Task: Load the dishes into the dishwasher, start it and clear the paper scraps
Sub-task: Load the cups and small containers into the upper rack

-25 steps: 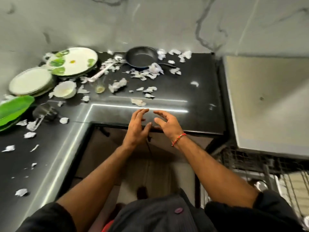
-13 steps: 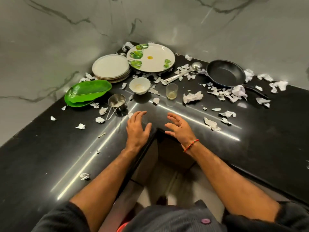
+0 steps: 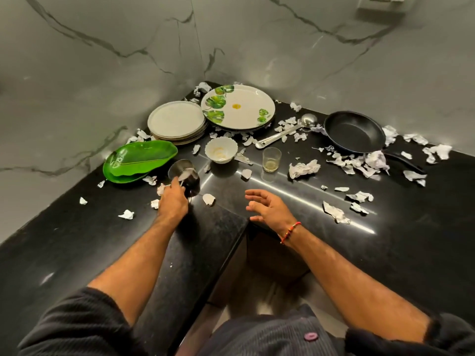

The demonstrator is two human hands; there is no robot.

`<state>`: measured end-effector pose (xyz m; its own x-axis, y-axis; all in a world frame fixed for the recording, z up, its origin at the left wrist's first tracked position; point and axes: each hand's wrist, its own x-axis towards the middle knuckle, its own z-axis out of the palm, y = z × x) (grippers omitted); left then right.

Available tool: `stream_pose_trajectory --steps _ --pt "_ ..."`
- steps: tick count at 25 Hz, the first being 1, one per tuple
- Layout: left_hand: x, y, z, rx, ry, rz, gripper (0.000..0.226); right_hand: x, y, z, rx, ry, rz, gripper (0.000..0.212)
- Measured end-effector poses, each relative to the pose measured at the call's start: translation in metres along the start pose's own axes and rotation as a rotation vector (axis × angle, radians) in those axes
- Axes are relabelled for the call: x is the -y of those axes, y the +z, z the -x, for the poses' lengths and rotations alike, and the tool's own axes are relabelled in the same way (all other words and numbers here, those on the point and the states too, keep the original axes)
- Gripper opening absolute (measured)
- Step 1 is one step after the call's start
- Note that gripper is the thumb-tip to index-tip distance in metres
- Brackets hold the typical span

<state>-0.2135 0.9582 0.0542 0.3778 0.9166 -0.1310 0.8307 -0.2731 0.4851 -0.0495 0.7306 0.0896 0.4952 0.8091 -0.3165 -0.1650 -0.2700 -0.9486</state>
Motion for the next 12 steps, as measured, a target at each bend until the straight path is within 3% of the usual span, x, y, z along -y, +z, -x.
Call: stream_pose_trajectory --steps 3,5,9,12 --pt "-0.020 -0.008 0.023 -0.143 0.015 0.118 0.032 -0.005 -0.008 0.008 -0.026 -0.008 0.010 0.030" --pt "-0.049 -0.007 0.058 -0.128 0.116 0.296 0.031 -0.008 -0.013 0.017 -0.060 -0.015 -0.021 0.029" --pt "-0.124 0.024 0.122 0.309 0.263 0.686 0.025 -0.015 -0.033 0.042 -0.189 -0.003 -0.200 0.020" --pt "-0.182 0.056 0.175 0.528 0.354 0.839 0.023 -0.019 -0.063 0.082 -0.307 -0.029 -0.357 0.015"
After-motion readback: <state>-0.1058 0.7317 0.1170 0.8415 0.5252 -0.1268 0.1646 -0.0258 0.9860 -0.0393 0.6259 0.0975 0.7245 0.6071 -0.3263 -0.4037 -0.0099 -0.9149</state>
